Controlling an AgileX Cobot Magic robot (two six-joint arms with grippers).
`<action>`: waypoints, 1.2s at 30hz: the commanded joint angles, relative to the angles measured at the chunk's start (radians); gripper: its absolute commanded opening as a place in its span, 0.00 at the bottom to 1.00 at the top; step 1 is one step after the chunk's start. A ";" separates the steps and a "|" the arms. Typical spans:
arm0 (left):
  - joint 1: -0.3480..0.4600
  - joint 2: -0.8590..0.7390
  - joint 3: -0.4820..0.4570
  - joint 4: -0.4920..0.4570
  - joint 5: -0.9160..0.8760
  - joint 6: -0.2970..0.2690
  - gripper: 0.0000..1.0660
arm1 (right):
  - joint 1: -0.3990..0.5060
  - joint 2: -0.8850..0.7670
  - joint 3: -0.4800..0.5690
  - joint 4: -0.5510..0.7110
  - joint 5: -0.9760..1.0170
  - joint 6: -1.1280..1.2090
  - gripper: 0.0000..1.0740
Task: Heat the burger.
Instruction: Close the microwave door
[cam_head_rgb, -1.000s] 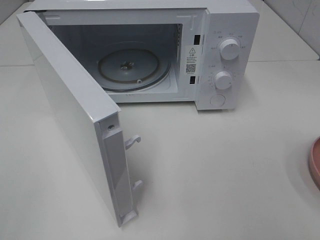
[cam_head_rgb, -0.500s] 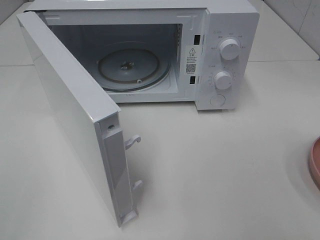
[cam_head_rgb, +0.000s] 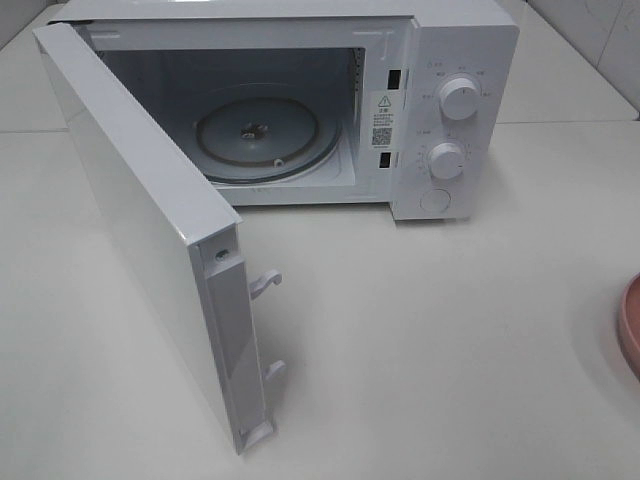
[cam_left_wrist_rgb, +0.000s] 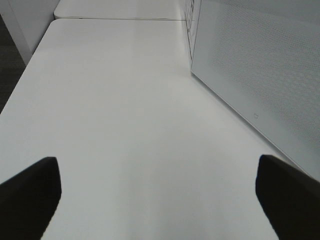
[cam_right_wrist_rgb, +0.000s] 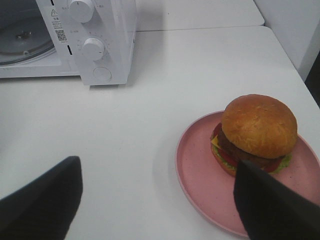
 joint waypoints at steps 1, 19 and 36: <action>0.002 -0.003 -0.001 -0.002 -0.014 0.001 0.92 | -0.008 -0.030 0.000 0.001 -0.007 -0.007 0.69; 0.002 0.129 -0.018 -0.002 -0.383 -0.001 0.22 | -0.008 -0.030 0.000 0.001 -0.007 -0.007 0.69; 0.002 0.436 0.221 -0.003 -1.156 0.001 0.00 | -0.008 -0.030 0.000 0.001 -0.007 -0.007 0.69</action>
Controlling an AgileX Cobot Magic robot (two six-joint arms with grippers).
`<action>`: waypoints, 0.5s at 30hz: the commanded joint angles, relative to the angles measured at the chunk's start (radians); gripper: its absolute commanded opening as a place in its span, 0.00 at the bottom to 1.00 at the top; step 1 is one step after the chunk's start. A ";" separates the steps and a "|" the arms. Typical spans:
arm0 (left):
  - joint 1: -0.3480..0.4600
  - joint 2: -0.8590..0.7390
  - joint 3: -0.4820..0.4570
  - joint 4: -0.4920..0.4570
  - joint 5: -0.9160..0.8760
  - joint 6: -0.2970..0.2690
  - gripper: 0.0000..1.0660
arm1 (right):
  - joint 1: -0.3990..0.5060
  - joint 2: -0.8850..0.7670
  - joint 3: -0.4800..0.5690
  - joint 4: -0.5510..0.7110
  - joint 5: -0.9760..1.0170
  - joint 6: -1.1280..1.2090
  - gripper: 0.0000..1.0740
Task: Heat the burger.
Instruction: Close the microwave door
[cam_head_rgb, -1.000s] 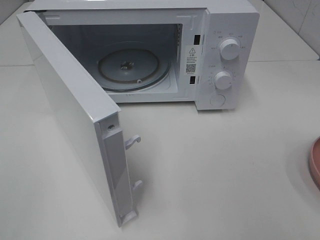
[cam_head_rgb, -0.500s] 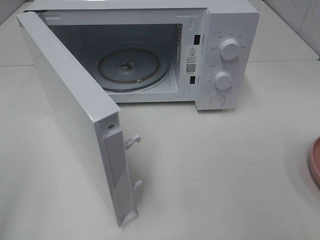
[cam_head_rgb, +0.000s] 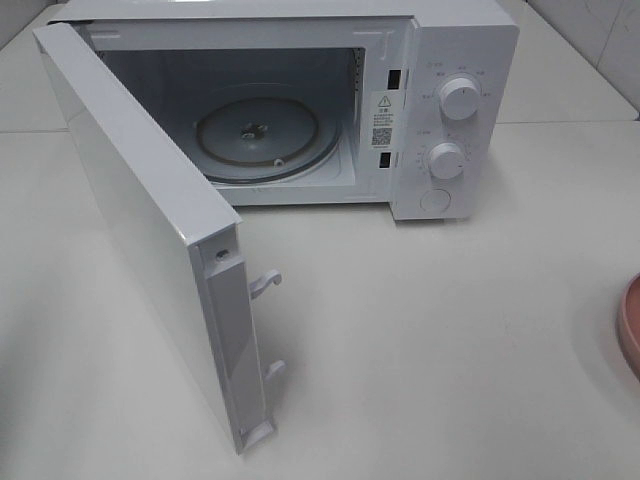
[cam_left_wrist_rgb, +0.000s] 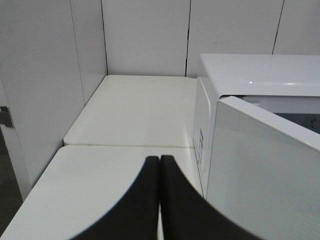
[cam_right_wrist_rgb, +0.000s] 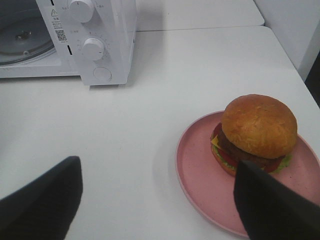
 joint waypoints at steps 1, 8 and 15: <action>0.002 0.039 0.040 -0.005 -0.161 0.001 0.00 | -0.008 -0.030 0.000 0.001 -0.007 -0.007 0.69; 0.002 0.198 0.123 -0.004 -0.426 -0.001 0.00 | -0.008 -0.030 0.000 0.001 -0.007 -0.007 0.69; 0.002 0.385 0.140 0.012 -0.653 -0.066 0.00 | -0.008 -0.030 0.000 0.001 -0.007 -0.007 0.69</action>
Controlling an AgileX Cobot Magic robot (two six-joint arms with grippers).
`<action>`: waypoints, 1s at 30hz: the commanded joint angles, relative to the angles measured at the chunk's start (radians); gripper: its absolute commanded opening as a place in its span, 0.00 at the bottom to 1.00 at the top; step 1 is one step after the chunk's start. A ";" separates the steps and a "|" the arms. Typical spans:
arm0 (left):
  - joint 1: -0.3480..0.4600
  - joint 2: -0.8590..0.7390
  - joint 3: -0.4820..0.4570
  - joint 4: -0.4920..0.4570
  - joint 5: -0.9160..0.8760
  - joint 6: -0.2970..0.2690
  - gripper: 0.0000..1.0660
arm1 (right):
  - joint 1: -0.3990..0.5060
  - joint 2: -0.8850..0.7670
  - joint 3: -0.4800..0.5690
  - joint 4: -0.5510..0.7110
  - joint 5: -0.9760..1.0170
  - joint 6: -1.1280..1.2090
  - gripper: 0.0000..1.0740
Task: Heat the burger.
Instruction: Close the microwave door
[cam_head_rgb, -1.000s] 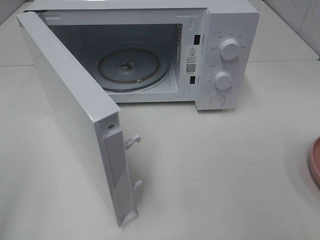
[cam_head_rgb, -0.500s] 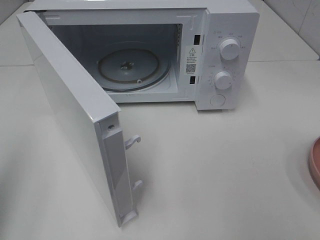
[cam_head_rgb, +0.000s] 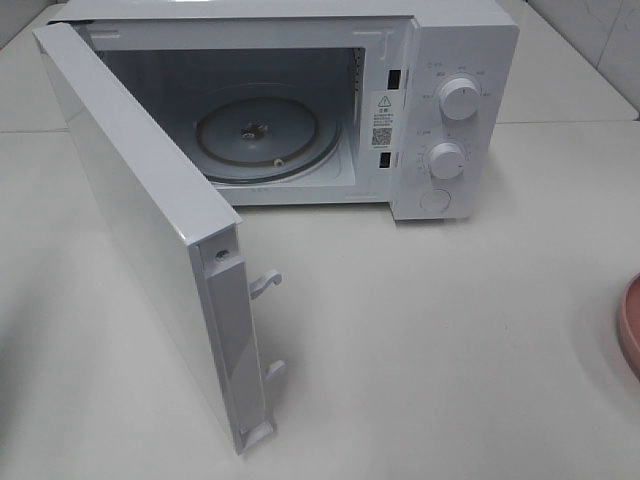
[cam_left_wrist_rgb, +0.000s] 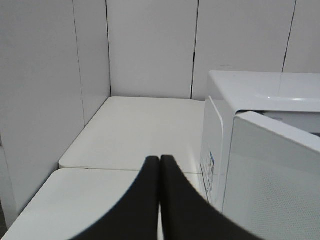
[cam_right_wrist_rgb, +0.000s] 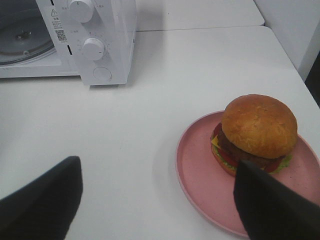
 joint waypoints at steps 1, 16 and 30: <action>0.002 0.088 0.002 0.027 -0.113 -0.064 0.00 | -0.008 -0.030 0.000 0.001 -0.007 -0.007 0.69; 0.002 0.403 -0.053 0.476 -0.312 -0.362 0.00 | -0.008 -0.030 0.000 0.001 -0.007 -0.007 0.69; 0.002 0.641 -0.117 0.620 -0.491 -0.458 0.00 | -0.008 -0.030 0.000 0.001 -0.007 -0.007 0.69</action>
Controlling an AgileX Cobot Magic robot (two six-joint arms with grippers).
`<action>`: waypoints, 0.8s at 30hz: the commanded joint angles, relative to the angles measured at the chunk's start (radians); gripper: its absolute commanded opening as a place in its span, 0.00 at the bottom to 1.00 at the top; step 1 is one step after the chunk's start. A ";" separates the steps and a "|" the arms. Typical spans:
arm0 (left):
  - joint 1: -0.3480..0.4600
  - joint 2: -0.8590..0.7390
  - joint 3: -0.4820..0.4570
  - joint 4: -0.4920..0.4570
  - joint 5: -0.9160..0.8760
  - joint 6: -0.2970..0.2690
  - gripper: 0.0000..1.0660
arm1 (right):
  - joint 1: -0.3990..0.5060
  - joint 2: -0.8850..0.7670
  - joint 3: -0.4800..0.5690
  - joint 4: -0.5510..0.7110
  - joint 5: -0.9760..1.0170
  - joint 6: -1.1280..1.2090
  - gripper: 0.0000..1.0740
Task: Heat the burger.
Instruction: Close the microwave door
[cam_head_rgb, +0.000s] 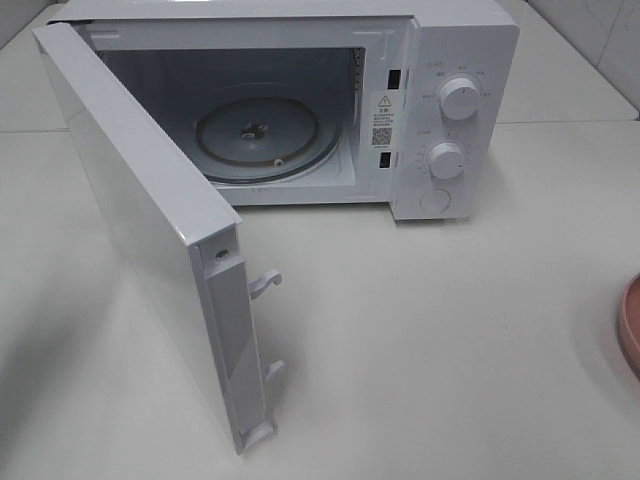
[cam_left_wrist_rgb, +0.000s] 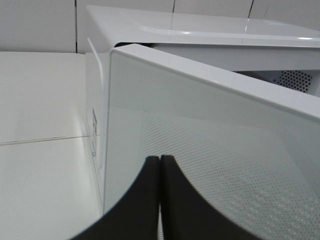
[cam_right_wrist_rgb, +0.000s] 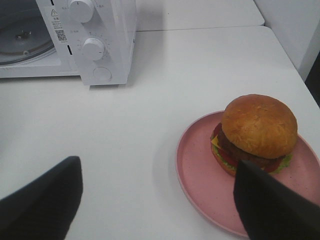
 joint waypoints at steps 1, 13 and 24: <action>0.002 0.019 -0.027 0.050 -0.025 -0.038 0.00 | -0.008 -0.030 0.000 0.001 -0.007 -0.007 0.69; -0.180 0.113 -0.107 -0.082 0.031 0.004 0.00 | -0.008 -0.030 0.000 0.001 -0.007 -0.007 0.69; -0.287 0.178 -0.162 -0.144 0.033 0.027 0.00 | -0.008 -0.030 0.000 0.001 -0.007 -0.007 0.69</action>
